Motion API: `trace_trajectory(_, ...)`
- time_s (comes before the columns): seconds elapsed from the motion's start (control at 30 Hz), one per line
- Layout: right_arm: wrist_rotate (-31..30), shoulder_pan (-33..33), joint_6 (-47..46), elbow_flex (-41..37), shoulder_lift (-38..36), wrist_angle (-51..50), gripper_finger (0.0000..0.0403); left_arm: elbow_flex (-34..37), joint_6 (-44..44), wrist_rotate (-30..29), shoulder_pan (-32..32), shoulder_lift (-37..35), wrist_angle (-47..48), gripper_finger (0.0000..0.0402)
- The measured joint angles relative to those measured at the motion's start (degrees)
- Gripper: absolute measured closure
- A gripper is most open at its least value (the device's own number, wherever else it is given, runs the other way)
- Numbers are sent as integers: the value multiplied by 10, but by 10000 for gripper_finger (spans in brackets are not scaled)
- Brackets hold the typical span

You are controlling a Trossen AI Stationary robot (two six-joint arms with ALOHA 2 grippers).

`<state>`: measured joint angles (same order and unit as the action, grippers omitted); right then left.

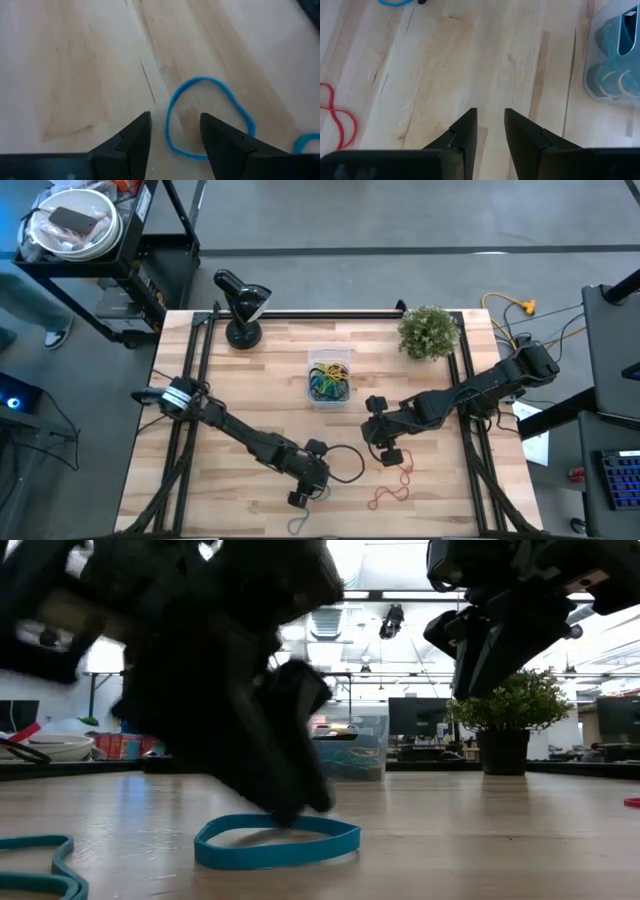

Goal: Pick and place rubber bands into bin
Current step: Put blue rubberband into the transparent bin

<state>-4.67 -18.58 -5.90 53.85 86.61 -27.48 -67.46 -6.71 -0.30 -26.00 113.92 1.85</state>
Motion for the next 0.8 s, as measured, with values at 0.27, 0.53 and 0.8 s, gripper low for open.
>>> trace_trajectory(0.27, 0, -4, -2, -2, 0, -1, 313, -1, -42, -1, 1, 4, 25, 262)
trace_trajectory(0.53, 0, -4, -4, -3, 0, 8, 319, -8, -65, -2, 0, 2, 89, 300)
trace_trajectory(0.8, 0, -4, -6, -4, 0, 11, 319, -10, -67, 8, 0, 4, 137, 331)
